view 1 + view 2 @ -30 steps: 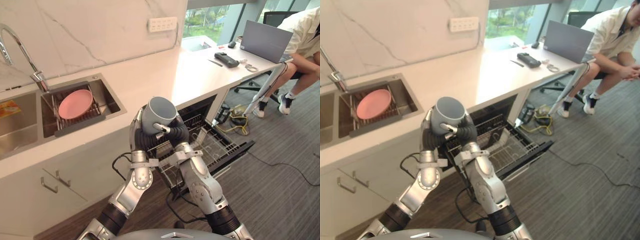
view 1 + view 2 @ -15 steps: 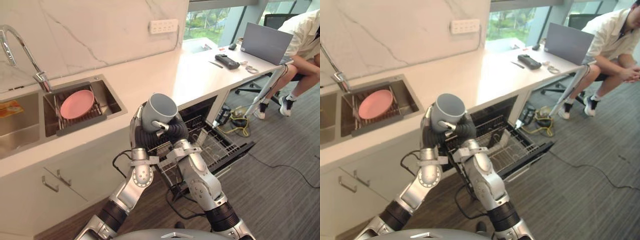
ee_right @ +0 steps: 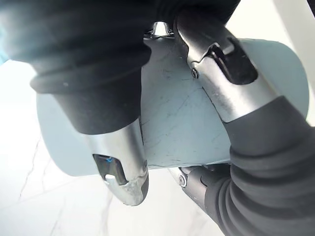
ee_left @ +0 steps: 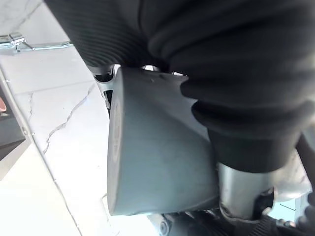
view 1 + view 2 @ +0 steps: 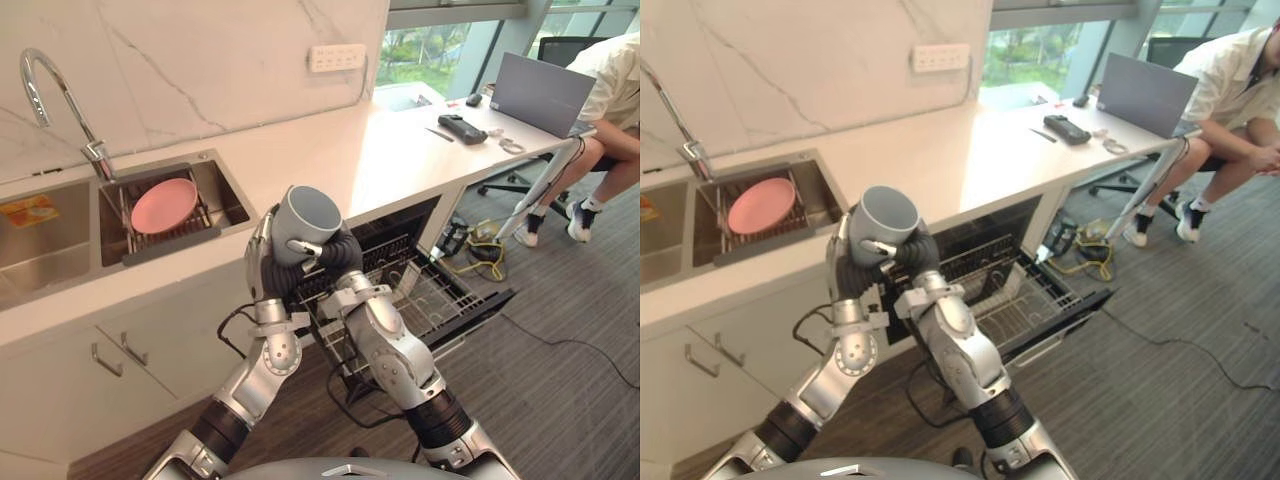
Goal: Walk over to the sink, pick up the cup, carry it to the dishwasher, place the cup inside the dishwasher, then close the dishwasher door
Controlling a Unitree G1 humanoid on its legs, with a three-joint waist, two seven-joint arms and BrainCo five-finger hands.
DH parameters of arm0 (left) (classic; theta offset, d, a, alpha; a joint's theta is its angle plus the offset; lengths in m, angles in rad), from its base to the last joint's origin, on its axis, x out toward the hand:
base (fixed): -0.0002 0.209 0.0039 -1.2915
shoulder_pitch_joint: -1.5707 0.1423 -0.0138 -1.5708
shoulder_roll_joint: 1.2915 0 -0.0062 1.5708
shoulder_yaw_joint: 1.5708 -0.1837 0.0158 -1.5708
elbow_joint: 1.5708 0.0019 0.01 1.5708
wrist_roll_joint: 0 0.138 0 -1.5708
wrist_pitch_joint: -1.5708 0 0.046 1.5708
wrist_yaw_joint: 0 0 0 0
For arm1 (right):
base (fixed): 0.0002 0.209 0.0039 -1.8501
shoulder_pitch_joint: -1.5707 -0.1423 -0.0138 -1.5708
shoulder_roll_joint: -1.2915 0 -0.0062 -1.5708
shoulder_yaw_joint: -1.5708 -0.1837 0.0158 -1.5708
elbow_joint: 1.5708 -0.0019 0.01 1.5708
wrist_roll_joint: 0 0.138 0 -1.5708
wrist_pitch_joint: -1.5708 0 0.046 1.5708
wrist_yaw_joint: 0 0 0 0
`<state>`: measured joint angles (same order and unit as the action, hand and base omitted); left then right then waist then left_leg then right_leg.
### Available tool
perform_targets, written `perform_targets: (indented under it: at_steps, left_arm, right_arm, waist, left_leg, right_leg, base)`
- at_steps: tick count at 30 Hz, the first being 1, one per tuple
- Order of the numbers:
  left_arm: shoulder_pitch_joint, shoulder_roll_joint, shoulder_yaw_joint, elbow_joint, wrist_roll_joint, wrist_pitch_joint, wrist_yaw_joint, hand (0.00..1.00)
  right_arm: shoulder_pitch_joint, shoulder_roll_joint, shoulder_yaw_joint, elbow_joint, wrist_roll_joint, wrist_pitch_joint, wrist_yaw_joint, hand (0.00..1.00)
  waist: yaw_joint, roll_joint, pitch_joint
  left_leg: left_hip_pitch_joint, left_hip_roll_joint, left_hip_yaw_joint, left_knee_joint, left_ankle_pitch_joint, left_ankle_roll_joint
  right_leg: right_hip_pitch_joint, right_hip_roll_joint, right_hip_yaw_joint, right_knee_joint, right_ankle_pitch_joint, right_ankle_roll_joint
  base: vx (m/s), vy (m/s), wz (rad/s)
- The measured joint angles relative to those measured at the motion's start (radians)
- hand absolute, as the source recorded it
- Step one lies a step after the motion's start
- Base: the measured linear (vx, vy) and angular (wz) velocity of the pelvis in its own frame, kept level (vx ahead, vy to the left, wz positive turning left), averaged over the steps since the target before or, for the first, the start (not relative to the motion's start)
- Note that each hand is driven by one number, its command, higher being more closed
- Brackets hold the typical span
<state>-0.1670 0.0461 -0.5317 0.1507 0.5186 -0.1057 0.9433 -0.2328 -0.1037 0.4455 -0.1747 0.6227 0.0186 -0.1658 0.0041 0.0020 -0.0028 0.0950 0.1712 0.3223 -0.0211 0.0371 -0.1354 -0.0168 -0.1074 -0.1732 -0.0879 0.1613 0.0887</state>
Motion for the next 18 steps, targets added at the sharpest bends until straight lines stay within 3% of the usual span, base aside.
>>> perform_targets:
  at_steps: [2,8,9,18]
  left_arm:
    - [-0.001,0.005,0.0,0.0,0.031,0.01,0.039,1.0]
    - [-0.001,0.005,0.0,0.0,0.056,0.019,0.053,1.0]
    - [-0.001,0.005,0.0,0.0,0.056,0.019,0.053,1.0]
    - [0.0,0.026,0.0,-0.002,0.056,0.017,0.06,1.0]
  right_arm:
    - [-0.017,-0.005,0.017,0.0,0.001,-0.01,-0.011,0.0]
    - [-0.02,-0.005,0.022,0.0,0.01,-0.021,-0.019,0.0]
    - [-0.021,-0.005,0.022,0.0,0.01,-0.021,-0.02,1.0]
    - [-0.054,-0.016,0.021,0.0,0.036,-0.006,-0.039,1.0]
  waist:
    - [0.0,0.0,0.0]
    - [0.004,0.0,0.0]
    - [0.004,0.0,0.0]
    - [0.02,0.001,0.0]
  left_leg:
    - [0.0,0.0,-0.002,0.0,0.001,0.0]
    - [-0.004,-0.004,-0.014,-0.003,0.006,0.002]
    - [-0.004,-0.004,-0.016,-0.004,0.006,0.002]
    - [0.011,-0.005,-0.023,-0.035,0.019,-0.007]
  right_leg:
    - [0.001,0.0,-0.002,0.0,-0.001,-0.001]
    - [0.004,-0.005,-0.013,0.0,-0.001,0.0]
    - [0.005,-0.005,-0.015,0.0,-0.001,0.0]
    - [0.013,-0.004,-0.027,0.0,-0.006,-0.003]
  base:
    - [0.0,0.0,0.0]
    - [-0.01,0.002,0.06]
    - [-0.01,0.002,0.07]
    - [0.0,-0.001,0.02]
